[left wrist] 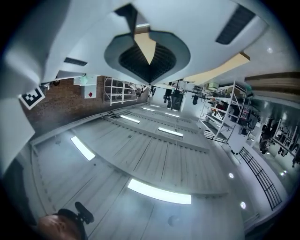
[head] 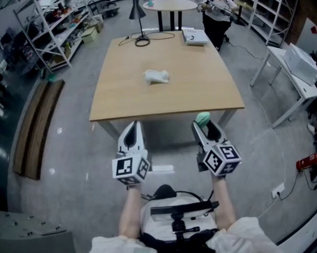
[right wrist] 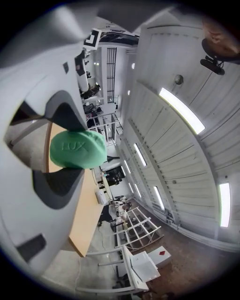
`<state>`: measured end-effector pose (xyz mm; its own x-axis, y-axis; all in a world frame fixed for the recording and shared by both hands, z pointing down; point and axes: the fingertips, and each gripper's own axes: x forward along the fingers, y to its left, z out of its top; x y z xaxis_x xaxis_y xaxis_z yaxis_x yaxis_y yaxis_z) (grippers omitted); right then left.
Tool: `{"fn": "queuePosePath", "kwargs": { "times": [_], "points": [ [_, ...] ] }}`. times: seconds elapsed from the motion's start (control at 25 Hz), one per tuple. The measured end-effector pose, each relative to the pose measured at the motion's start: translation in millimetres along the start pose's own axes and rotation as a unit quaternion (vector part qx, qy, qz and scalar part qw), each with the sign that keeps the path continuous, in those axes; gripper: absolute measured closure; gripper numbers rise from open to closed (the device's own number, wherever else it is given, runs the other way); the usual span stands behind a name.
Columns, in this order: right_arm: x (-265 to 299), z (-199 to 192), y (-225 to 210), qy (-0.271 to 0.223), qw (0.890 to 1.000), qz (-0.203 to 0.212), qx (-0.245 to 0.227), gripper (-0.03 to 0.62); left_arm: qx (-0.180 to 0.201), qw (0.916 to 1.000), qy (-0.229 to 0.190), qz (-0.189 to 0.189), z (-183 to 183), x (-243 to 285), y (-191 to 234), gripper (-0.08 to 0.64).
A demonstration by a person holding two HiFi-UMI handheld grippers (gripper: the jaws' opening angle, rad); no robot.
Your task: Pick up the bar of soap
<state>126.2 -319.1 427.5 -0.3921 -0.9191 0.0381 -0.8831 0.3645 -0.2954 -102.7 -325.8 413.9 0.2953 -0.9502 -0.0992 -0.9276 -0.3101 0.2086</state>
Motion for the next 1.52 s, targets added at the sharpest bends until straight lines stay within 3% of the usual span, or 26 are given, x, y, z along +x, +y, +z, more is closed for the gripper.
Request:
{"fn": "queuePosePath", "kwargs": {
  "times": [0.2,0.4,0.56,0.96,1.16,1.52],
  "points": [
    [-27,3,35,-0.003,1.000,0.010,0.001,0.333,0.006,0.9999,-0.012,0.006,21,-46,3,0.560],
    [-77,-5,94,0.003,1.000,0.022,-0.007,0.333,0.003,0.9997,-0.015,0.016,26,-133,6,0.560],
    [-141,-23,148,-0.002,0.999,0.030,-0.027,0.333,-0.006,0.9996,-0.010,0.024,27,-213,2,0.560],
    [-341,-47,244,-0.008,0.998,0.023,-0.051,0.333,-0.008,1.0000,-0.001,-0.005,39,-403,-59,0.560],
    [-392,-40,262,-0.028,0.998,0.020,-0.061,0.333,-0.003,0.9997,-0.004,-0.024,45,-437,-83,0.560],
    [-459,-40,239,-0.026,0.998,-0.007,-0.048,0.333,-0.014,0.9996,-0.010,-0.024,50,-466,-113,0.560]
  ]
}}
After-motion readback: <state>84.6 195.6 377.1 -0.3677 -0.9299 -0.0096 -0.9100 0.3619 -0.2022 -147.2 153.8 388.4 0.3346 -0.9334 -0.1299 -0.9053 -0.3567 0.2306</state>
